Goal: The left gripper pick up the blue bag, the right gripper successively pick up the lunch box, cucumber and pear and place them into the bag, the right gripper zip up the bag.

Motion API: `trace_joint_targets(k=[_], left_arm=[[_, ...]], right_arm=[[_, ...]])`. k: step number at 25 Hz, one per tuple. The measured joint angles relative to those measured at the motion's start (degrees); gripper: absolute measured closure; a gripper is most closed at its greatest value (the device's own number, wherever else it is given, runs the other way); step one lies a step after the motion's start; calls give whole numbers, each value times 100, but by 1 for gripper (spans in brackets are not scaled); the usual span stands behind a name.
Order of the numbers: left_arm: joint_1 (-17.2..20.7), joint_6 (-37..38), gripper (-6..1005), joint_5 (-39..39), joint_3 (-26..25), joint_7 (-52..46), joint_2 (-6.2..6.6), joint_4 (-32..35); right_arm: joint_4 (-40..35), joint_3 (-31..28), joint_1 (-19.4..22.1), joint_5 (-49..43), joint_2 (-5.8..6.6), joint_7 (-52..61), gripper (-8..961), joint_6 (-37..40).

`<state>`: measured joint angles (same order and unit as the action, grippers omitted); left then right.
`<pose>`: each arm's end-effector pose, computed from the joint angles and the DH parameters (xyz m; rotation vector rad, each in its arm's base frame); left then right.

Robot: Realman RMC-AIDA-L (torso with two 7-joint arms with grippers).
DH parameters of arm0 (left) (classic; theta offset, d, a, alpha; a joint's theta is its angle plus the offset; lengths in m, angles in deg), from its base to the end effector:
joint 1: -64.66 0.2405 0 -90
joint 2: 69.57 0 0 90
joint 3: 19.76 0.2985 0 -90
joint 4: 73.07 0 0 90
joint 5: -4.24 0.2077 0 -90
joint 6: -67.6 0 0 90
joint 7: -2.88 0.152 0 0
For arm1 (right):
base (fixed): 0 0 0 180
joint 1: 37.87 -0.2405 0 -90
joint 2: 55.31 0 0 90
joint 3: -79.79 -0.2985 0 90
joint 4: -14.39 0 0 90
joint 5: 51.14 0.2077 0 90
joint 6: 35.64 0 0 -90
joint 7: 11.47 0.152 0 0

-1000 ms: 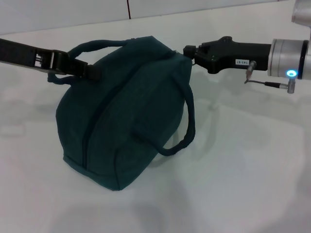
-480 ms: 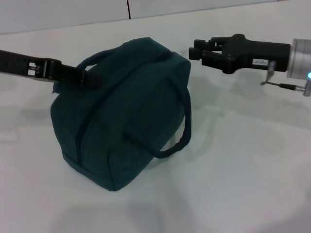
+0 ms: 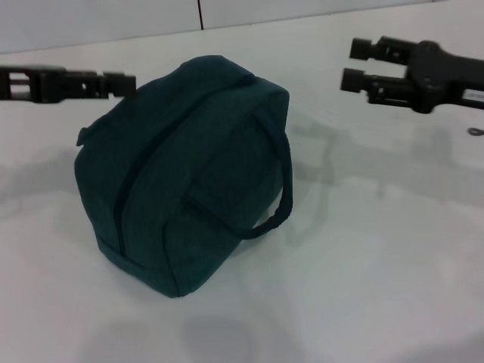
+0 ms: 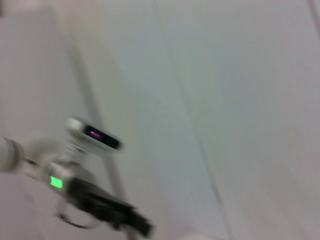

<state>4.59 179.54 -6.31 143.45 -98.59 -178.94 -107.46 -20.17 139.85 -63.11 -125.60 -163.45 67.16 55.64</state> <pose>-0.2039 0.4205 0.0549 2.8207 1.1025 0.7203 0.2803 0.3561 0.0527 -2.5312 0.5151 1.1132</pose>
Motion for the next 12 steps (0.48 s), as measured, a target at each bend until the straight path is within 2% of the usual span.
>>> trace_joint_targets(k=[3, 5, 8, 12], left_arm=[[197, 44, 471, -529, -2, 739, 3, -17], [355, 53, 455, -849, -6, 1274, -24, -21], [600, 202, 460, -1274, -9, 1828, -136, 74], [720, 436, 465, -1311, -8, 2200, -419, 99]], right_arm=[[-3, -277, 17, -3, 8, -172, 216, 650], [-4, -318, 5, -21, 18, -221, 215, 957], [-6, -292, -76, -173, 13, -227, 213, 1223], [34, -289, -257, -681, -65, -84, 211, 1227]])
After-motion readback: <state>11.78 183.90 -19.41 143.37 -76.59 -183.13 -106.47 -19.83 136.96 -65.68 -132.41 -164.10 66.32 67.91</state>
